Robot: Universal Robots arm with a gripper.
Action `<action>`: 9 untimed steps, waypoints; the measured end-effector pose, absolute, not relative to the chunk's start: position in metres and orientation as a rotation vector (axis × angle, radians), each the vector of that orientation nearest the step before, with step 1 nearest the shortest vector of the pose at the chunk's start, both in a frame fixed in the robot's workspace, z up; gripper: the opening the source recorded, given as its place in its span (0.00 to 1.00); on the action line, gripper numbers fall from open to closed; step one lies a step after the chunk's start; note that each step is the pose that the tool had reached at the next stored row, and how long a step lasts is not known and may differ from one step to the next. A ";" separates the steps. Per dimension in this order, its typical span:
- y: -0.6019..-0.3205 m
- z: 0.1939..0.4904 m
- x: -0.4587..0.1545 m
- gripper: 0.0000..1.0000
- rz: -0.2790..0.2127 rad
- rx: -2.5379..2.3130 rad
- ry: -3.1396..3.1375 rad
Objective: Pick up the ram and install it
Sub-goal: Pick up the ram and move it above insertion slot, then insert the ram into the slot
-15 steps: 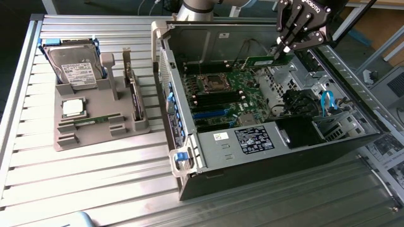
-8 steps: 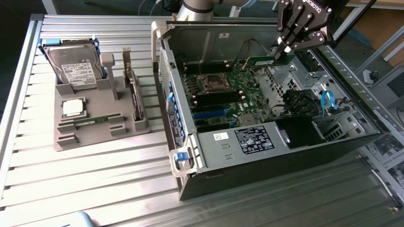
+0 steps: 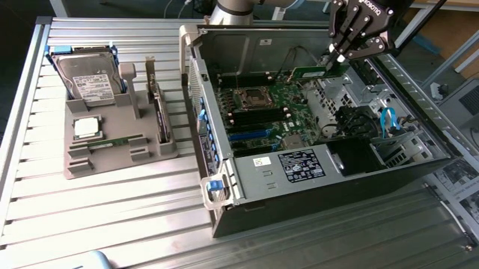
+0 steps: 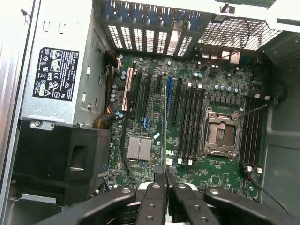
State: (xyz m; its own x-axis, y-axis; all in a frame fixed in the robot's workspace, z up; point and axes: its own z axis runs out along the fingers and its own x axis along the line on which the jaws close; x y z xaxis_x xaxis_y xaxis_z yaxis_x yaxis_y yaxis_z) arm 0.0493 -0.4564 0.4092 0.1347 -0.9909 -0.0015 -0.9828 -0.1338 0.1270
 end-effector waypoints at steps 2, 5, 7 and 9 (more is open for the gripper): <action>-0.456 0.409 0.049 0.13 -0.129 2.293 -2.002; -0.456 0.409 0.049 0.13 -0.129 2.293 -2.002; -0.456 0.409 0.049 0.13 -0.096 2.309 -2.016; -0.456 0.409 0.049 0.13 -0.068 2.321 -2.027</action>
State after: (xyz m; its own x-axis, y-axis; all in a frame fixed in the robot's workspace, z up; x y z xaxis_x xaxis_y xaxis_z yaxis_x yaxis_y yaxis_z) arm 0.0493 -0.4564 0.4086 0.1346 -0.9909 0.0055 -0.9883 -0.1338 0.0736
